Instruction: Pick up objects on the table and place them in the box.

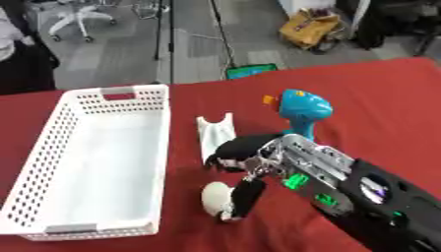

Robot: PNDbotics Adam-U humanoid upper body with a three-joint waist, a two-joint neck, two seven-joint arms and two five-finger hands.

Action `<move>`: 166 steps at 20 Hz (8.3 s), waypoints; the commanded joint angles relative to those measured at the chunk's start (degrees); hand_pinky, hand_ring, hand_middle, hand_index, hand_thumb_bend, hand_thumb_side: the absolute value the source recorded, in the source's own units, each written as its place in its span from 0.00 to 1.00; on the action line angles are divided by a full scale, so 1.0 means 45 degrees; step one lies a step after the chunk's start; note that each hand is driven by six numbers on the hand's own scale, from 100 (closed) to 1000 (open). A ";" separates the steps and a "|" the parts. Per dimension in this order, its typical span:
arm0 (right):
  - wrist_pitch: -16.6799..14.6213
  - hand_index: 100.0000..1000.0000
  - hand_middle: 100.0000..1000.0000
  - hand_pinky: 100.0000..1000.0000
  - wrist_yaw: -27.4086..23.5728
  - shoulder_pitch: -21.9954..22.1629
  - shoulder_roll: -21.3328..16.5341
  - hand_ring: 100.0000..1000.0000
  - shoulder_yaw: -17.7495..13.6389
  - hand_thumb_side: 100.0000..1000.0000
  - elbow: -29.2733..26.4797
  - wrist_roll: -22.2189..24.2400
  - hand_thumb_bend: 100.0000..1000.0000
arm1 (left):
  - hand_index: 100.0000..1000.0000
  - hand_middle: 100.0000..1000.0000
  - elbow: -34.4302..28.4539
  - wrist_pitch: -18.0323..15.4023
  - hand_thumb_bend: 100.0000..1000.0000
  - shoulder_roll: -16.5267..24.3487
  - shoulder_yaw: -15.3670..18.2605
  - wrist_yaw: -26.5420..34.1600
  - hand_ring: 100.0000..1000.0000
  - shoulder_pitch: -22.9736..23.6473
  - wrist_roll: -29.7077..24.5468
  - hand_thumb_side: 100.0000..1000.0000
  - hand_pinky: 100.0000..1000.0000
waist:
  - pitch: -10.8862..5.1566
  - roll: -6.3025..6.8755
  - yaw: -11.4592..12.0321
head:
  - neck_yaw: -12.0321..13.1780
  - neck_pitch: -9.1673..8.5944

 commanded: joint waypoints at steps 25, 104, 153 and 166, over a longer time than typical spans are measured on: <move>-0.0024 0.88 0.70 0.58 0.0306 -0.0432 0.0423 0.61 0.0377 0.38 0.1125 0.0153 0.50 | 0.68 0.63 -0.0254 -0.0022 0.00 -0.0010 -0.0021 0.0032 0.62 -0.0183 -0.0007 0.86 0.60 | -0.0144 -0.0029 0.0163 | -0.0002 -0.0206; 0.0662 0.47 0.33 0.21 0.0033 -0.0260 0.0024 0.28 0.0062 0.32 0.0639 -0.1044 0.15 | 0.68 0.63 -0.0254 -0.0080 0.00 -0.0074 0.0009 -0.0068 0.62 -0.0266 -0.0021 0.83 0.58 | -0.0153 0.0130 0.0201 | -0.0050 -0.0415; 0.0239 0.88 0.72 0.30 -0.0360 -0.0680 -0.0488 0.51 -0.0050 0.41 -0.1291 0.0153 0.59 | 0.67 0.63 -0.0254 0.0157 0.00 -0.0005 -0.0048 -0.0374 0.62 -0.0220 -0.0348 0.82 0.58 | -0.0504 -0.0279 -0.0181 | -0.0038 -0.0351; -0.0688 0.90 0.74 0.32 0.0652 -0.0084 -0.0207 0.53 0.0443 0.35 -0.1422 0.0153 0.78 | 0.67 0.63 -0.0254 0.0192 0.00 -0.0024 -0.0040 -0.0422 0.62 -0.0180 -0.0379 0.81 0.58 | -0.0563 -0.0300 -0.0179 | -0.0164 -0.0245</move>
